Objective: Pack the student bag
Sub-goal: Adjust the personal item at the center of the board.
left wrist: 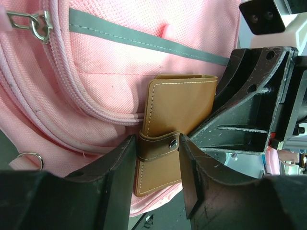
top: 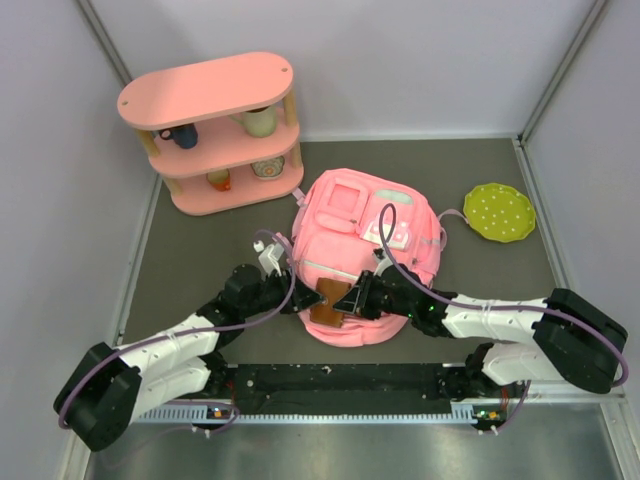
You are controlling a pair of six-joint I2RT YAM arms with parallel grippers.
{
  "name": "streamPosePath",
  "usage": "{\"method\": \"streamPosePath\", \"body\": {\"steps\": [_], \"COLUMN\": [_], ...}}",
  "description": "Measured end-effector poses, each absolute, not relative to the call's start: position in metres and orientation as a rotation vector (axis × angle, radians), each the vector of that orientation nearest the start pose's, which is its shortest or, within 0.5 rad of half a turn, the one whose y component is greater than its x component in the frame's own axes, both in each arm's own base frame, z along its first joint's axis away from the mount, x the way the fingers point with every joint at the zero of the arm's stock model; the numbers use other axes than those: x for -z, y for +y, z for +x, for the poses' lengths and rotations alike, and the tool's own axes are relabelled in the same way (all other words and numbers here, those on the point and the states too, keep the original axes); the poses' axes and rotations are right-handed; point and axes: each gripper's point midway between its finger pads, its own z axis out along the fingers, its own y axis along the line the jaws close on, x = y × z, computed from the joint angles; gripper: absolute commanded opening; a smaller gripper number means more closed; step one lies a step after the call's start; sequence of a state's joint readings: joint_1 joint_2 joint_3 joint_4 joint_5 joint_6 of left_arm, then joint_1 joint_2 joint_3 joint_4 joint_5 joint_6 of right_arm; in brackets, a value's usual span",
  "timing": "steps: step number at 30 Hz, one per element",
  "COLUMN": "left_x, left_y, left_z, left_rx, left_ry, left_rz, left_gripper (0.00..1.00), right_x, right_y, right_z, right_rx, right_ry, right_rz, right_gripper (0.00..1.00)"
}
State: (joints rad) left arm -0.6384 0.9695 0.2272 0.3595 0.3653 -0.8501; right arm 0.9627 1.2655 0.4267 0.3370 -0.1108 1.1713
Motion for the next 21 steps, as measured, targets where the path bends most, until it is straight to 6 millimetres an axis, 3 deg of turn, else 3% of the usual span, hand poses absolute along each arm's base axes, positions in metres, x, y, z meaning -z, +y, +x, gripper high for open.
{"method": "streamPosePath", "body": {"steps": [21], "left_x": [-0.0975], "left_y": [-0.2462], "left_z": [0.1754], "left_rx": [1.256], "left_ry": [2.171], "left_rz": [0.116], "left_gripper": [0.4], "right_x": [-0.0923], "right_y": [0.3248], "right_z": [0.156], "right_rx": [-1.311], "right_ry": [2.392], "right_rz": [0.17], "right_gripper": [0.2]}}
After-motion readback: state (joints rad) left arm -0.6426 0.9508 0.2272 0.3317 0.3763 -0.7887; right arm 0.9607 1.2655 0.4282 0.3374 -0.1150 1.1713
